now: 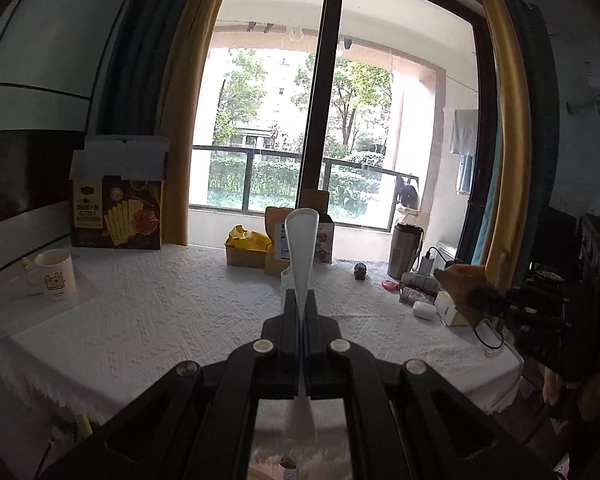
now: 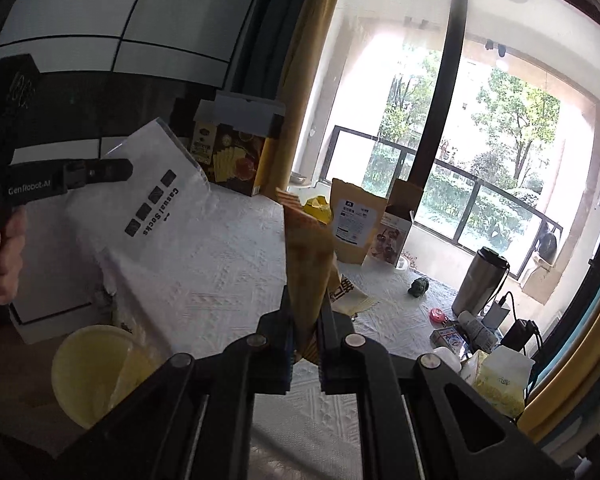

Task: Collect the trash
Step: 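Carry the socks bag and orange wrapper over the yellow wastebasket with both tools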

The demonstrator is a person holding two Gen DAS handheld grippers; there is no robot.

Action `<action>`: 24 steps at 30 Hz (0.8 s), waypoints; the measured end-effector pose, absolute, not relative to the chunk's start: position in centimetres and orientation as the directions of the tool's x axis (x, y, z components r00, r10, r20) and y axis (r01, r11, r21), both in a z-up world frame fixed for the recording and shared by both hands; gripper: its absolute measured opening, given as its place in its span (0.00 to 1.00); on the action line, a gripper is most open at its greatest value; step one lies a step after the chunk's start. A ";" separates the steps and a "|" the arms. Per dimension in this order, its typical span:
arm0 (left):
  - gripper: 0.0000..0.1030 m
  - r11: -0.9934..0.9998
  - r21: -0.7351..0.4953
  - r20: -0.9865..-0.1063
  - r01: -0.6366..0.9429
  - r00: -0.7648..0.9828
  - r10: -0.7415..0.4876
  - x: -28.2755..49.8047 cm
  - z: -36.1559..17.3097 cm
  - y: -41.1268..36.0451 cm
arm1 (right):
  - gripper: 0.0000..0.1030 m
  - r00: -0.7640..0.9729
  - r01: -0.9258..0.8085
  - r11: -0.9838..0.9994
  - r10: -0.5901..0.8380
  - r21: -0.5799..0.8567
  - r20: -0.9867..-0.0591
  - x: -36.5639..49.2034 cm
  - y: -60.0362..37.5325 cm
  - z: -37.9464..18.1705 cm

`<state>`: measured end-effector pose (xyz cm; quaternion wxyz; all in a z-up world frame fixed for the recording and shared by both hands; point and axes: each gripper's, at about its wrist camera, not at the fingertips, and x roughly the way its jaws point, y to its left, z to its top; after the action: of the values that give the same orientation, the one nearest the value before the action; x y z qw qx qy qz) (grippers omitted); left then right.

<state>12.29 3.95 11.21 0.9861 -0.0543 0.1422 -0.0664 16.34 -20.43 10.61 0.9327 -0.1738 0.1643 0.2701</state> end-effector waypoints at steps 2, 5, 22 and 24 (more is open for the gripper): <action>0.01 0.988 -0.112 -0.260 0.111 0.956 -0.137 10.1 11.5 4.1 | 0.08 0.801 -0.565 0.794 0.463 -0.225 -0.379 14.8 -20.5 11.7; 0.01 0.991 -0.085 -0.237 0.102 0.964 -0.119 7.0 12.1 4.5 | 0.08 0.796 -0.578 0.789 0.487 -0.210 -0.360 12.6 -20.2 12.7; 0.01 0.999 -0.045 -0.213 0.017 0.977 -0.026 0.1 11.2 7.4 | 0.08 0.704 -0.704 0.684 0.637 -0.192 -0.313 5.9 -15.4 13.6; 0.01 0.998 -0.068 -0.236 0.015 0.971 -0.030 0.3 10.4 7.6 | 0.08 0.686 -0.720 0.670 0.649 -0.179 -0.330 6.2 -15.1 13.0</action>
<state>0.29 7.63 10.37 0.9923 -0.0328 0.1191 -0.0113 6.23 -15.10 12.97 0.9059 -0.1486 0.1199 0.3779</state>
